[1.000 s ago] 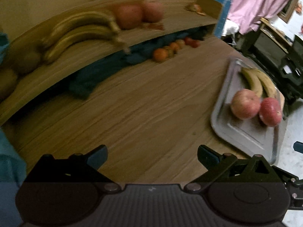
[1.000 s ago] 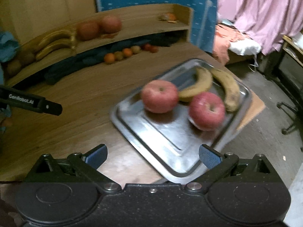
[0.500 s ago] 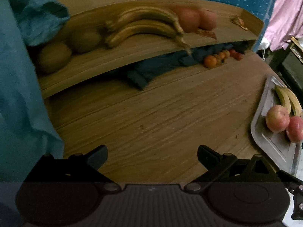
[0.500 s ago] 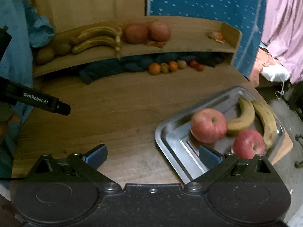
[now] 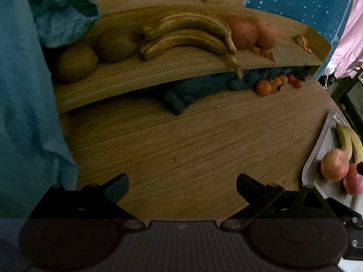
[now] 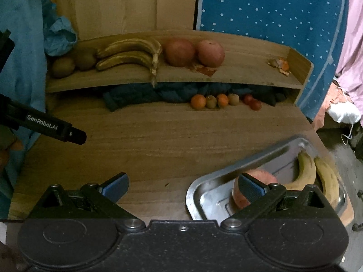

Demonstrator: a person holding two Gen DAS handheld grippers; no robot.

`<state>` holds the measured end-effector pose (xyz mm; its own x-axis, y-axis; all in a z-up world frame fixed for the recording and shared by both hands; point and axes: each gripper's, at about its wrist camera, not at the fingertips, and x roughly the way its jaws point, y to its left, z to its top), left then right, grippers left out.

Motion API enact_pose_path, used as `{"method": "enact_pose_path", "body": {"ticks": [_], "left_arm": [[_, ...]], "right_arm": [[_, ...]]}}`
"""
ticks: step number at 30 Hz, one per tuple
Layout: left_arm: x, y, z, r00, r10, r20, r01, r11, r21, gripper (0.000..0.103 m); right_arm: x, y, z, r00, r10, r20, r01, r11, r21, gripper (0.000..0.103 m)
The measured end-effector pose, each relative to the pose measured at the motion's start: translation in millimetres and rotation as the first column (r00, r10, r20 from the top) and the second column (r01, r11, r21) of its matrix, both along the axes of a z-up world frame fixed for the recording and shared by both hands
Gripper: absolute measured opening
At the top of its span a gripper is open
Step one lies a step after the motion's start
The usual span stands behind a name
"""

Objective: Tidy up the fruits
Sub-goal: 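Move both open tools away from the tray toward the small fruits on the shelf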

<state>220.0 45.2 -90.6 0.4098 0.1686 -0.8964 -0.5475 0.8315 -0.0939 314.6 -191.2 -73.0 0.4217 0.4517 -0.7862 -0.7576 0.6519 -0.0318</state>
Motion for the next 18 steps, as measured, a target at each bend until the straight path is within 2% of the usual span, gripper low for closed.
{"method": "enact_pose_path", "body": {"ticks": [9,18], "left_arm": [[44,-16,-7,1.000,0.006,-0.018,-0.007,1.000,-0.016,0.103],[96,-38,-23,0.998,-0.005,-0.065,0.003,1.000,-0.025,0.103]], "right_arm": [[43,-1,-5,0.997,0.014,0.071,-0.014,1.000,0.000,0.102],[96,-9,-16,0.998,0.014,0.061,-0.014,1.000,-0.003,0.102]]}}
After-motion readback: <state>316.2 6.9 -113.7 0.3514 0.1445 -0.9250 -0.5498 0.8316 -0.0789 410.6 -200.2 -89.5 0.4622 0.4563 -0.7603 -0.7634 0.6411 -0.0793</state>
